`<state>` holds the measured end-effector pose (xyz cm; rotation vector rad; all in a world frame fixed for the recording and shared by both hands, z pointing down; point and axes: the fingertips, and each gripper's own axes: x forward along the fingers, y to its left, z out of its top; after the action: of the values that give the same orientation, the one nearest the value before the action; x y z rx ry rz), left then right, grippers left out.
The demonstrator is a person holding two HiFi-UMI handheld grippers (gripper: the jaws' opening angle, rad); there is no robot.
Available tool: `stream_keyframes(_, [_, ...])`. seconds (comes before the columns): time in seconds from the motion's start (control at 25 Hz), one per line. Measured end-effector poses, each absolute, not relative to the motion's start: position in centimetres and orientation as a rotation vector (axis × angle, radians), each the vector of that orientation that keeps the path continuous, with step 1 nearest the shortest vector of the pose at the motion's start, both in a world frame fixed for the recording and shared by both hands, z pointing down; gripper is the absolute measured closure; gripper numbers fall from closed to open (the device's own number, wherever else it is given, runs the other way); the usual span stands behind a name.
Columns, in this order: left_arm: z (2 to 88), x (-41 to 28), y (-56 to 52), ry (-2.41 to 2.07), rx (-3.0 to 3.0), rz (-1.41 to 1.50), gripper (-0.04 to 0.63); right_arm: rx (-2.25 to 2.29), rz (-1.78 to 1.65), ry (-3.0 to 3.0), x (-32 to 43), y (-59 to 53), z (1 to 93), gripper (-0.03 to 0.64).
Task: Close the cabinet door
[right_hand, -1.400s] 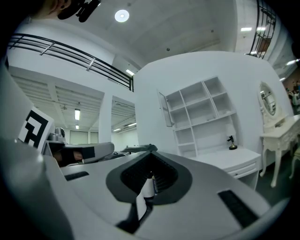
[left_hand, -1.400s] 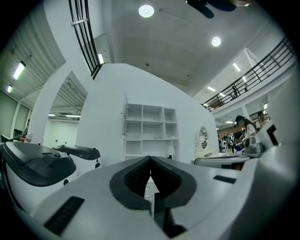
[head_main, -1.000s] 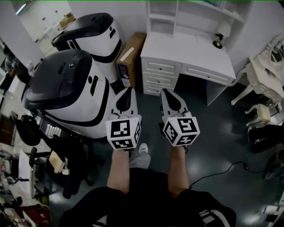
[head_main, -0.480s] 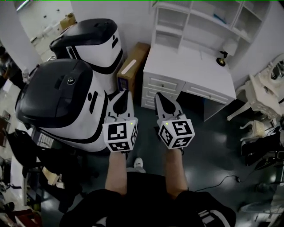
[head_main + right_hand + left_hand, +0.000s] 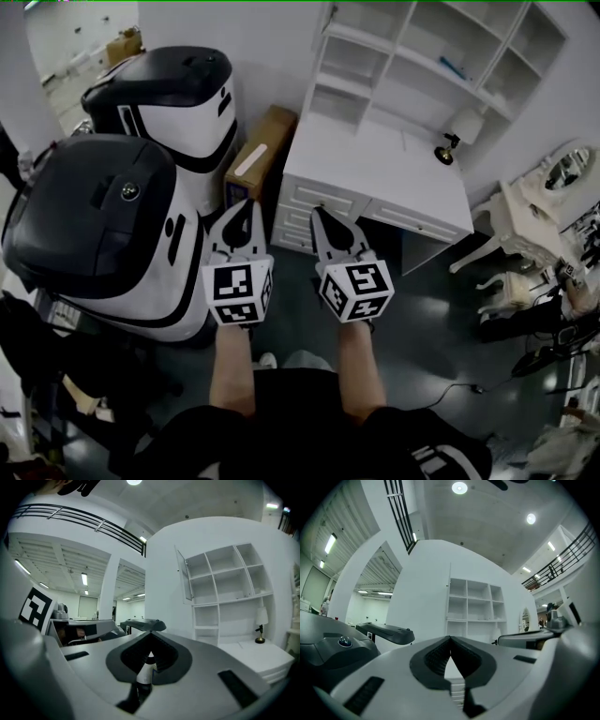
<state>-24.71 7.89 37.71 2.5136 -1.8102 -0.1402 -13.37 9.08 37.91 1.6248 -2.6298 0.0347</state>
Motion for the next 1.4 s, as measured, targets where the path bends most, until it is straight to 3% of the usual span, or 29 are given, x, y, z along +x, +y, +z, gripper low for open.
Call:
stream_keyframes(0.76, [37.7,-24.5,1.1,-1.766,2.541,-0.13,0.583,1.619,0.047,-2.643,-15.2,0.4,38.6,0.606])
stream_keyframes(1.4, [34.3,-22.7,-13.9,-1.818,2.562,-0.178,0.583,1.619,-0.039,-2.722,-14.3,-14.5,35.6,0.606])
